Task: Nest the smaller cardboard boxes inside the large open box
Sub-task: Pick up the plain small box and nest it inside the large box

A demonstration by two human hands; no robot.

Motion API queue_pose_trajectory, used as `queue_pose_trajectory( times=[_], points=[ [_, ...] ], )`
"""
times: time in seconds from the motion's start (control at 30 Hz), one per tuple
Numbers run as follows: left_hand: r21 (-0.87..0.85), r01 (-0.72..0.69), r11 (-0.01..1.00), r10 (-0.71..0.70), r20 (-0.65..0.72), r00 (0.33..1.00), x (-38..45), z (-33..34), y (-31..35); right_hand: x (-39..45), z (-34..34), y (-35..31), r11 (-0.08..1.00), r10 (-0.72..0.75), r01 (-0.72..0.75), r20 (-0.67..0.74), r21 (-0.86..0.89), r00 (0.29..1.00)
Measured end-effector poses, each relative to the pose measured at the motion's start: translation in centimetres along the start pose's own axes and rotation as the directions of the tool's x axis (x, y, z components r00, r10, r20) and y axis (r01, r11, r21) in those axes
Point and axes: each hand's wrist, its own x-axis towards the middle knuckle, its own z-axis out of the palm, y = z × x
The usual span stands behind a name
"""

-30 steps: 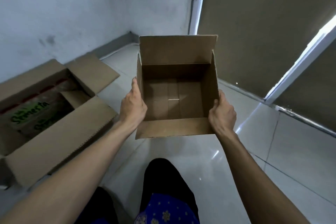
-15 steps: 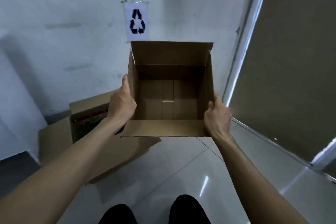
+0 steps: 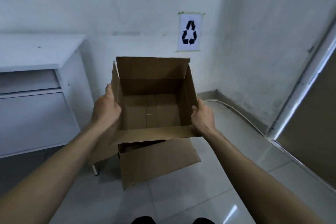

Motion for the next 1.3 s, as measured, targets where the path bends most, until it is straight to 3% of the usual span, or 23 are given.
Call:
queue_pose_trajectory(
  times=[0.13,0.57,0.87,1.13,1.3],
  points=[
    [0.058,0.057,0.997,-0.059,0.033,0.998,3.4,0.1,-2.6,3.0,4.6,-0.5,0.999,0.026,-0.031,0.133,0.037,0.991],
    [0.170,0.086,0.982,-0.115,0.172,0.978,7.4,4.3,-4.0,7.4,13.4,3.7,0.991,0.127,-0.134,0.339,-0.004,0.932],
    [0.181,0.046,0.982,-0.094,0.268,0.959,8.4,5.8,-0.8,9.1,13.0,6.6,0.974,0.215,-0.178,0.330,-0.138,0.919],
    [0.139,0.112,0.984,-0.142,0.230,0.963,8.5,7.3,-1.3,11.7,10.5,5.4,0.974,0.077,-0.034,0.187,-0.223,0.979],
    [0.120,0.139,0.983,-0.165,0.254,0.953,7.2,9.2,-2.0,11.4,10.0,5.3,0.962,0.067,-0.004,0.221,-0.271,0.973]
  ],
)
